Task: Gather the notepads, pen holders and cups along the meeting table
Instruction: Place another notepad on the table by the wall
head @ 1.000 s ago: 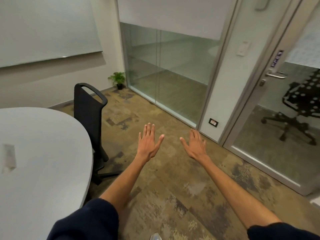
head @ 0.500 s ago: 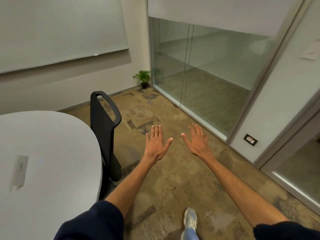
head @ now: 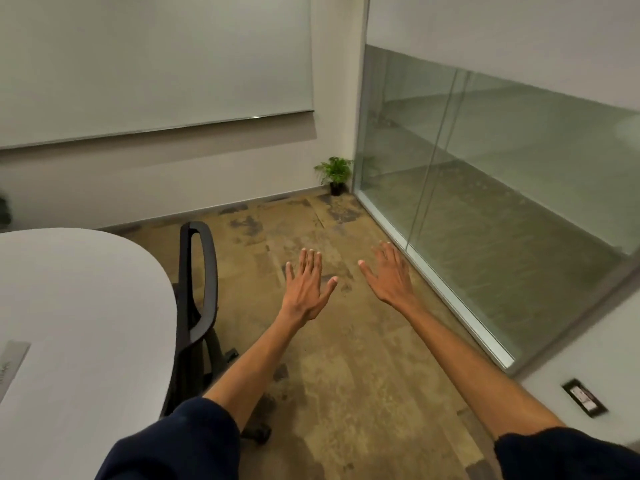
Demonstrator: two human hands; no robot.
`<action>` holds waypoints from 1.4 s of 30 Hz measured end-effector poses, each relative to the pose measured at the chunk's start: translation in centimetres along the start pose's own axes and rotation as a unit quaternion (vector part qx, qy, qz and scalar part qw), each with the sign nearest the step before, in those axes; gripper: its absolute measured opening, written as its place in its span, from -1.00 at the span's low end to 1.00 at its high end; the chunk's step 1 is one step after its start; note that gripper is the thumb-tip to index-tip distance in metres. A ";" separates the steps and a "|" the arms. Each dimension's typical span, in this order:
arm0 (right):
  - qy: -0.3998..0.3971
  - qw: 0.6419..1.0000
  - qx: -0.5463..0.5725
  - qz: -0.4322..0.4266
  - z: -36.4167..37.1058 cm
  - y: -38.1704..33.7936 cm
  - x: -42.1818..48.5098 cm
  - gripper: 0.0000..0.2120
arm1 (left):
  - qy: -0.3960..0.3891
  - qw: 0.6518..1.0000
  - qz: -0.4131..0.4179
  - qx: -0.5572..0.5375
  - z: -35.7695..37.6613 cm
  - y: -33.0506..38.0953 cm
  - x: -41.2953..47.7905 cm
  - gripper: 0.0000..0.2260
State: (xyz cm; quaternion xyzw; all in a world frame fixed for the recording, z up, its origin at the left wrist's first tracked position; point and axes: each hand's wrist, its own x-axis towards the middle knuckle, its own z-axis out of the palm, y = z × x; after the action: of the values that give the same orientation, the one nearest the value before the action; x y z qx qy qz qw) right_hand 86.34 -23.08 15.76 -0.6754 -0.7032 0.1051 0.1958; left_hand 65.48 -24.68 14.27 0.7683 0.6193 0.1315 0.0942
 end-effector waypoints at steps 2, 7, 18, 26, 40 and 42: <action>0.000 1.000 0.006 -0.020 0.0 -0.2 3.7 -0.41 | 0.008 1.000 -0.013 0.000 -0.1 -0.6 2.7 -0.31; -0.022 0.997 0.007 -0.070 1.8 -0.8 12.2 -0.43 | 0.029 0.996 -0.075 -0.037 -0.2 -2.9 9.2 -0.37; -0.070 0.992 0.018 -0.108 8.9 -4.8 34.7 -0.45 | 0.049 0.983 -0.174 -0.030 -0.2 -14.1 27.7 -0.35; -0.075 0.989 0.028 -0.124 12.1 -10.7 50.7 -0.42 | 0.072 0.971 -0.225 -0.022 -4.4 -23.1 40.2 -0.30; -0.145 0.958 0.063 -0.240 24.8 -26.7 71.5 -0.41 | 0.091 0.926 -0.366 -0.003 -7.1 -41.5 51.7 -0.25; -0.152 0.952 0.065 -0.259 26.6 -29.4 75.2 -0.42 | 0.098 0.917 -0.386 0.001 -7.9 -44.6 54.2 -0.24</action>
State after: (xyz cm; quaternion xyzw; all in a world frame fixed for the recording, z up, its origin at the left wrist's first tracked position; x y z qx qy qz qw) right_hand 47.68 52.63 13.98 -0.4315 -0.8671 0.1979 0.1510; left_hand 32.41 37.67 12.68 0.4524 0.8743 0.1589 0.0754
